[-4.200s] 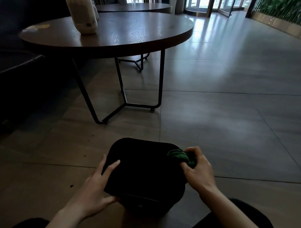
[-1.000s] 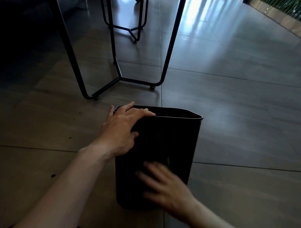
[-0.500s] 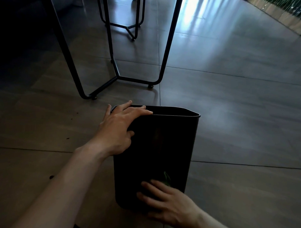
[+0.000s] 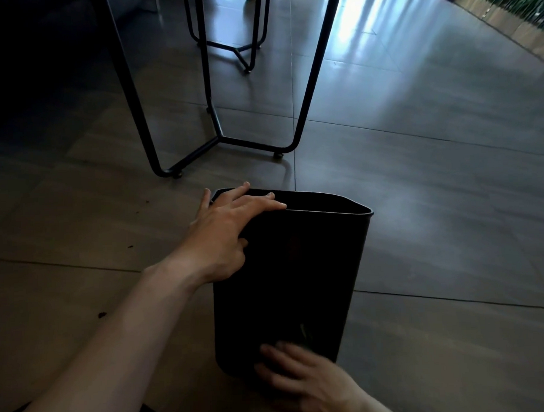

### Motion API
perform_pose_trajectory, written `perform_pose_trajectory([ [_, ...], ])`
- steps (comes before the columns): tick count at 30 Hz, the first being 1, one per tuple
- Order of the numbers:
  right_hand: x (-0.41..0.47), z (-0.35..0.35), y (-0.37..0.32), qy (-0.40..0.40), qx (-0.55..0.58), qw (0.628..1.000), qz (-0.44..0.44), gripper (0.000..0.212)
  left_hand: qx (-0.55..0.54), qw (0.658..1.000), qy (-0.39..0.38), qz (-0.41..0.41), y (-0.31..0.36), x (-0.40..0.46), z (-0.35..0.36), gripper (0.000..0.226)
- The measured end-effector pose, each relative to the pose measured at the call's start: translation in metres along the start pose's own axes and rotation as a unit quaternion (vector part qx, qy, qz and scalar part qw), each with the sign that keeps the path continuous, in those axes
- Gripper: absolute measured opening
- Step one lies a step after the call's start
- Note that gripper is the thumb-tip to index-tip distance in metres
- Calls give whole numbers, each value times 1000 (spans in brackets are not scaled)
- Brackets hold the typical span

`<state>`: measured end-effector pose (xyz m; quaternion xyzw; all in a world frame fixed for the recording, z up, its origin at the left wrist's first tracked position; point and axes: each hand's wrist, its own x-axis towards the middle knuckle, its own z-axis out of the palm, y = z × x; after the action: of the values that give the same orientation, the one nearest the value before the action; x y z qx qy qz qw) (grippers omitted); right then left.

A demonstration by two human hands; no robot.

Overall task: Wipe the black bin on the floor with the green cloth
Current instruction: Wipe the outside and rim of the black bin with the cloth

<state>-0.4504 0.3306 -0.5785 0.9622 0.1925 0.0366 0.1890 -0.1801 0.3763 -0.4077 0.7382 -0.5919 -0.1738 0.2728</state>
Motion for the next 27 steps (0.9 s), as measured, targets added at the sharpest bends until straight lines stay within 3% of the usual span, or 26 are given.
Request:
perform_pose_trajectory([
  [2, -3, -4, 1, -27, -19, 999, -24, 38, -3, 1000, -2, 1, 0, -1, 1, 89],
  [4, 5, -18, 29, 76, 39, 995, 49, 20, 4, 1000, -3, 1, -1, -1, 1, 90],
  [7, 32, -53, 100, 260, 108, 924, 259, 12, 7, 1000, -6, 4, 0, 0, -1, 89],
  [9, 48, -68, 134, 310, 99, 871, 368, 13, 2, 1000, -8, 3, 0, -1, -3, 86],
  [10, 52, -68, 138, 318, 92, 862, 384, 14, 4, 1000, -7, 1, 0, -1, -3, 85],
  [13, 42, -44, 95, 298, 109, 899, 303, 9, 11, 1000, -5, -3, 1, 0, -3, 86],
  [16, 10, -13, 28, 136, 83, 980, 120, 16, 9, 1000, -4, -4, 2, 0, -2, 86],
  [18, -5, -8, 13, 47, 16, 998, 28, 28, 1, 1000, -3, 0, 4, -1, -2, 84],
  [19, -7, -13, 19, 41, 22, 999, 24, 27, -2, 1000, -3, 1, 4, -2, -2, 83],
  [21, 3, -30, 50, 123, 71, 986, 87, 16, 1, 1000, -2, 4, 1, -2, -1, 85],
  [24, 29, -63, 116, 268, 102, 916, 281, 12, 4, 1000, -5, 6, 0, -1, 0, 84],
  [25, 37, -71, 131, 291, 102, 893, 329, 13, 2, 1000, -5, 6, 0, -1, -1, 85],
  [27, 47, -70, 138, 299, 98, 884, 346, 14, 6, 1000, -3, 4, -1, -1, -1, 86],
])
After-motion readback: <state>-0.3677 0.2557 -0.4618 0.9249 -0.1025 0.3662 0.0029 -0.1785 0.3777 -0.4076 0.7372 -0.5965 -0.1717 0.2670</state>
